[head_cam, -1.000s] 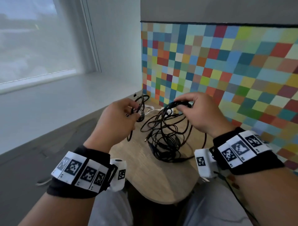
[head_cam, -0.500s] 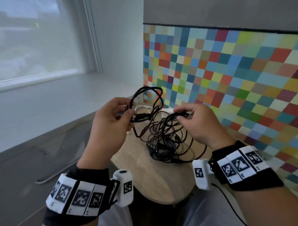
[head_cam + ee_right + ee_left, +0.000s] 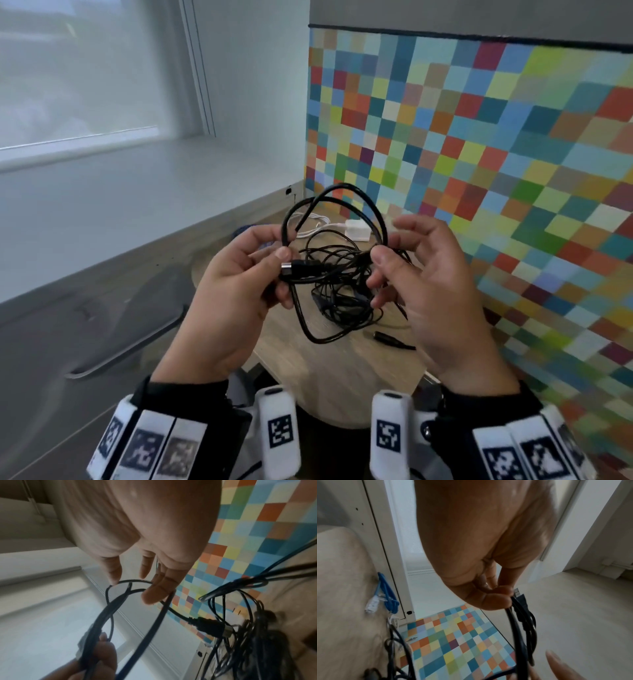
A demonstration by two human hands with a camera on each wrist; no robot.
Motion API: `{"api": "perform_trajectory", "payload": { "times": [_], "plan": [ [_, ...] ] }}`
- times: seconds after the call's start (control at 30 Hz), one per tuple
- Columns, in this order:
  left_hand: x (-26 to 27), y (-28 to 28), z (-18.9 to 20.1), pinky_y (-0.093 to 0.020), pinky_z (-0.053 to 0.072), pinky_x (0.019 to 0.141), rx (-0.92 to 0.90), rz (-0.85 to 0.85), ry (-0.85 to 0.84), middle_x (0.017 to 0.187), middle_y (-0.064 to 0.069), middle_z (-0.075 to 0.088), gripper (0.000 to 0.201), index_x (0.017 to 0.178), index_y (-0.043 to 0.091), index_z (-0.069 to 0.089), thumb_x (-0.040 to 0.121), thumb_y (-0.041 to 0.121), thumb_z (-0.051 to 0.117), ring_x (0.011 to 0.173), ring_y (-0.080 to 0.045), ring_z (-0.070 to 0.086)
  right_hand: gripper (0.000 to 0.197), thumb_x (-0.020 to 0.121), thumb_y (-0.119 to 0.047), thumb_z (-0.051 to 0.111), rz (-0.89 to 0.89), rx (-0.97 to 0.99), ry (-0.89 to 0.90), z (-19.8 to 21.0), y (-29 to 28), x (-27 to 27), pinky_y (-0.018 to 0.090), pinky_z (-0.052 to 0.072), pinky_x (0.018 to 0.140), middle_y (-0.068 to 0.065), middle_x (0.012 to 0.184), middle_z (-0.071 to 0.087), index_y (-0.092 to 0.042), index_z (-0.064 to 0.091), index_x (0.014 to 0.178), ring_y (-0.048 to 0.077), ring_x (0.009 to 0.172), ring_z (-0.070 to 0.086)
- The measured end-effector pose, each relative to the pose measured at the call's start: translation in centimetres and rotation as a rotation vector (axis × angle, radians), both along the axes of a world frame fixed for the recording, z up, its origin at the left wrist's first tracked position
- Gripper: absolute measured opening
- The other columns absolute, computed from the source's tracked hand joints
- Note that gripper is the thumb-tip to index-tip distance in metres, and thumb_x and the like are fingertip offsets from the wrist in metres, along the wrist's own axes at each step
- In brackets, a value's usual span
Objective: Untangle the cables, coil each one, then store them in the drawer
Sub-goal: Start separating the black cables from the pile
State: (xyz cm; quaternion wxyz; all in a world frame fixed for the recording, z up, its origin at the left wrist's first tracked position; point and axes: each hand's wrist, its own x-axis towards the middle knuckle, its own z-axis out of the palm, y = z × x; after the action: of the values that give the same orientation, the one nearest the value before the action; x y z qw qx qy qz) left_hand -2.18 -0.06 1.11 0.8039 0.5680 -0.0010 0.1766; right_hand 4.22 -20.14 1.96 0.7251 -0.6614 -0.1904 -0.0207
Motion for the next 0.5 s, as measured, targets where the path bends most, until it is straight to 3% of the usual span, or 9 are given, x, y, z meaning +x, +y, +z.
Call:
{"api": "perform_trajectory", "payload": {
  "times": [0.1, 0.2, 0.27, 0.33, 0.4, 0.5],
  "plan": [
    [-0.4, 0.0, -0.8, -0.025, 0.047, 0.051, -0.003, -0.003, 0.007, 0.078, -0.002, 0.063, 0.018, 0.102, 0.013, 0.069, 0.087, 0.011, 0.060, 0.055, -0.013, 0.049, 0.020, 0.088, -0.022, 0.076, -0.018, 0.008, 0.039, -0.8, 0.4, -0.9, 0.047, 0.063, 0.074, -0.002, 0.091, 0.075, -0.019, 0.071, 0.108, 0.020, 0.079, 0.074],
    [-0.5, 0.0, -1.2, -0.024, 0.047, 0.052, -0.009, 0.015, -0.001, 0.080, -0.005, 0.061, 0.017, 0.102, 0.015, 0.070, 0.089, 0.010, 0.059, 0.061, -0.013, 0.052, 0.011, 0.090, -0.005, 0.075, -0.064, 0.002, 0.018, -1.4, 0.5, -0.9, 0.047, 0.065, 0.074, -0.003, 0.094, 0.074, -0.015, 0.076, 0.096, 0.016, 0.081, 0.073],
    [-0.6, 0.1, -1.3, -0.024, 0.048, 0.054, -0.002, 0.033, -0.016, 0.081, -0.005, 0.061, 0.014, 0.100, 0.018, 0.071, 0.092, 0.010, 0.063, 0.063, -0.013, 0.052, 0.012, 0.091, -0.005, 0.075, -0.069, -0.001, 0.051, -1.9, 0.2, -0.7, 0.051, 0.064, 0.077, -0.002, 0.086, 0.074, -0.016, 0.077, 0.090, 0.017, 0.077, 0.073],
    [-0.7, 0.0, -1.4, -0.026, 0.050, 0.055, 0.002, 0.034, -0.038, 0.082, -0.004, 0.061, 0.014, 0.100, 0.020, 0.072, 0.093, 0.011, 0.064, 0.061, -0.013, 0.051, 0.014, 0.091, -0.006, 0.073, -0.006, 0.050, 0.132, -2.2, 0.2, -0.6, 0.051, 0.063, 0.077, 0.002, 0.085, 0.072, -0.018, 0.077, 0.096, 0.023, 0.080, 0.074],
    [-0.8, -0.5, -1.3, -0.026, 0.050, 0.056, 0.004, 0.021, -0.043, 0.082, -0.005, 0.061, 0.014, 0.102, 0.020, 0.072, 0.092, 0.013, 0.065, 0.060, -0.013, 0.051, 0.021, 0.091, -0.004, 0.071, 0.057, 0.113, 0.202, -2.4, 0.6, -0.8, 0.043, 0.063, 0.072, 0.007, 0.091, 0.071, -0.016, 0.074, 0.108, 0.027, 0.083, 0.074],
    [-0.9, -1.0, -1.4, -0.026, 0.049, 0.055, 0.034, 0.013, -0.031, 0.081, -0.005, 0.061, 0.019, 0.103, 0.019, 0.073, 0.090, 0.014, 0.060, 0.061, -0.012, 0.053, 0.020, 0.088, -0.010, 0.072, 0.075, 0.112, 0.209, -3.1, 1.5, -1.1, 0.038, 0.062, 0.068, 0.006, 0.093, 0.072, -0.023, 0.078, 0.102, 0.025, 0.083, 0.074]
  ]
}}
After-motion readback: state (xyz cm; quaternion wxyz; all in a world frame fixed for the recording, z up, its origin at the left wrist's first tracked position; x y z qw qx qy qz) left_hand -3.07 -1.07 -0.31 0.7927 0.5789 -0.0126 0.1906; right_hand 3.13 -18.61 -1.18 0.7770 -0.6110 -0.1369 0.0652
